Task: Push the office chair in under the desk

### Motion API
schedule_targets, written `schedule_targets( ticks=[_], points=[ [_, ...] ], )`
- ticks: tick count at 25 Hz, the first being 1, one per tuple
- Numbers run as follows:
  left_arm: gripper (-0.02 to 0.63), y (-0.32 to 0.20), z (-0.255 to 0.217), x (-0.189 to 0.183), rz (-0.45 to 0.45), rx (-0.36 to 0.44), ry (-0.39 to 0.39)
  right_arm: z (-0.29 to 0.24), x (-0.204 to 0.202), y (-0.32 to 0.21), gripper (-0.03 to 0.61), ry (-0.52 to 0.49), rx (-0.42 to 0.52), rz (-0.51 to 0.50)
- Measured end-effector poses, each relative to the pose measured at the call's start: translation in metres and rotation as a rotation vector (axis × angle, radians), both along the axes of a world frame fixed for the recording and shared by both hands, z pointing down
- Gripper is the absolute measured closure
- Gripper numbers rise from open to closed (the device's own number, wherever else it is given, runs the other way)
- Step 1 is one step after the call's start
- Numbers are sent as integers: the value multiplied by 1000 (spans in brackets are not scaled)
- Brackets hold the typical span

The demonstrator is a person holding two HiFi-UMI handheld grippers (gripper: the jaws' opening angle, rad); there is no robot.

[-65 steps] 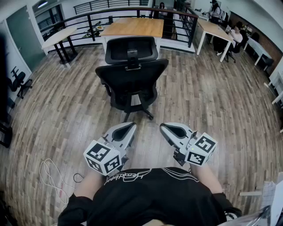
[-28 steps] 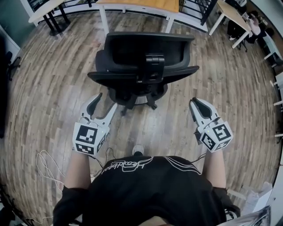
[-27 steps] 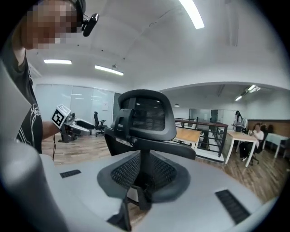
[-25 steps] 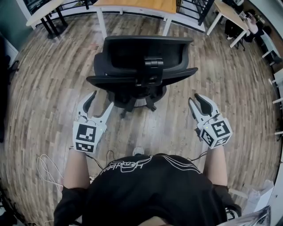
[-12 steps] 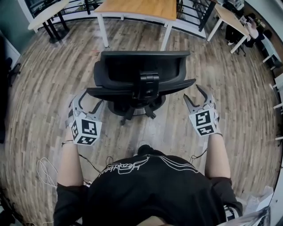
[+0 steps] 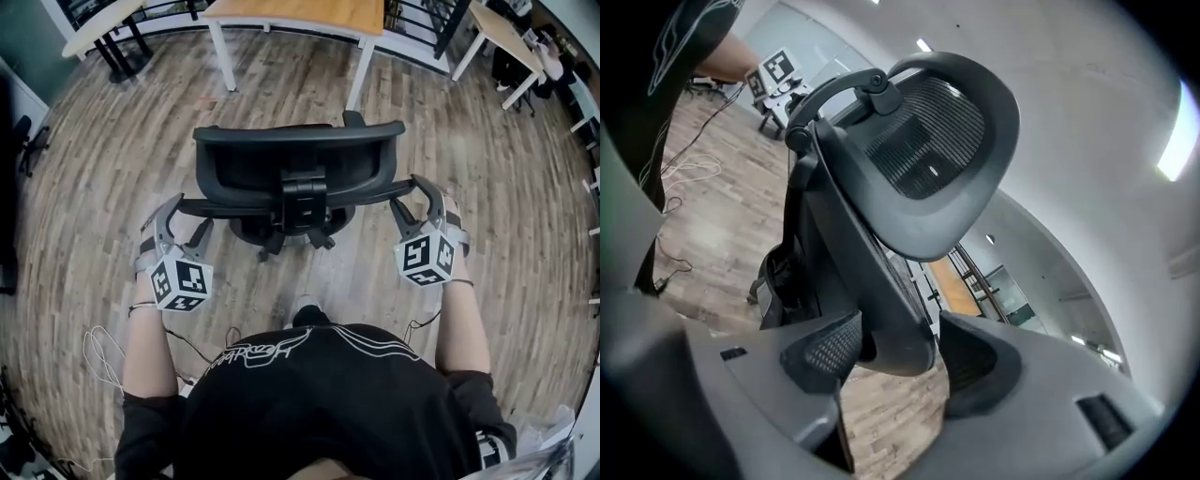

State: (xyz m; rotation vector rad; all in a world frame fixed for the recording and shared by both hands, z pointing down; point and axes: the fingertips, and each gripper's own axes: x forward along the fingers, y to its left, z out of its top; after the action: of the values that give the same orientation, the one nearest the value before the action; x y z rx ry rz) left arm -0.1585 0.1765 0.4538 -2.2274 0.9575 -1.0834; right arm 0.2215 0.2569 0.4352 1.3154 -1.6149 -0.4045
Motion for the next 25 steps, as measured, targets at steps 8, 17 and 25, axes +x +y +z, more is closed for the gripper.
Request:
schedule_targets(
  ticks=[8, 17, 25],
  points=[
    [364, -14, 0, -1, -58, 61, -48, 4, 3, -5, 325, -7, 21, -73],
    [364, -44, -2, -5, -111, 31, -58, -2, 0, -28, 329, -27, 18, -129],
    [364, -78, 0, -6, -151, 17, -88, -2, -1, -53, 333, -52, 39, -169]
  ],
)
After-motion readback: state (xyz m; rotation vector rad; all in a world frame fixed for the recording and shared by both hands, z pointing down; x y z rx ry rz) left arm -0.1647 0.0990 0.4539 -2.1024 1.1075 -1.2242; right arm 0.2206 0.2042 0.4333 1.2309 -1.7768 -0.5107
